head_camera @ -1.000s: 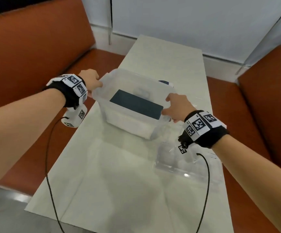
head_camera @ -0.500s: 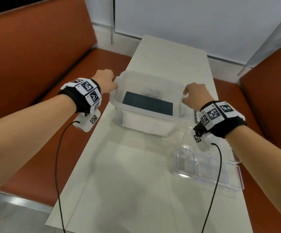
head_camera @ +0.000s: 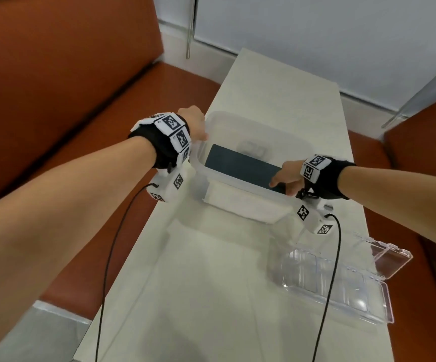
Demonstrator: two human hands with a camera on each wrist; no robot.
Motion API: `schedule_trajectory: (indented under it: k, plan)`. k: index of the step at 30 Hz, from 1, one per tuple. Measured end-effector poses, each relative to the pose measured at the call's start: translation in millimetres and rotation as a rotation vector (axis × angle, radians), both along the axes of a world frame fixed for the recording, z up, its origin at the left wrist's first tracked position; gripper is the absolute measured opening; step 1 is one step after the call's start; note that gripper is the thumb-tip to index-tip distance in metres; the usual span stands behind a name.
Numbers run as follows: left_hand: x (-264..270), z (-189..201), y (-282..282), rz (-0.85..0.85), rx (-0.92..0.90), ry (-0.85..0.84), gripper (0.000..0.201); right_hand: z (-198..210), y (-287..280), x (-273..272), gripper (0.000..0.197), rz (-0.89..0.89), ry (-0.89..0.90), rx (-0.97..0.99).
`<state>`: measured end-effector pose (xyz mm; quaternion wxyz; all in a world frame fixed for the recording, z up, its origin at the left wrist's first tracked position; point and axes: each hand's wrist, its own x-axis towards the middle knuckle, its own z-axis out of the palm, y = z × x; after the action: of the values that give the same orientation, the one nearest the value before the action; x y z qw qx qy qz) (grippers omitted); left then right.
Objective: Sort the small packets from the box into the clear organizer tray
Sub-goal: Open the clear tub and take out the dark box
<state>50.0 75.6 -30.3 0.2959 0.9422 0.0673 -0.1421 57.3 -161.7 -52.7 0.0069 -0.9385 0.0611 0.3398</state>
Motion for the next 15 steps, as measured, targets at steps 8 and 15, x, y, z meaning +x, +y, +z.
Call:
schedule_trajectory:
  k: [8,15]
  plan:
    - [0,-10,7,0.077,-0.139,0.003,0.066,10,2,8,0.024,-0.202,-0.049,0.153]
    - [-2,-9,5,0.085,-0.119,0.011,0.066,22,-3,10,0.041,-0.420,-0.049,0.305]
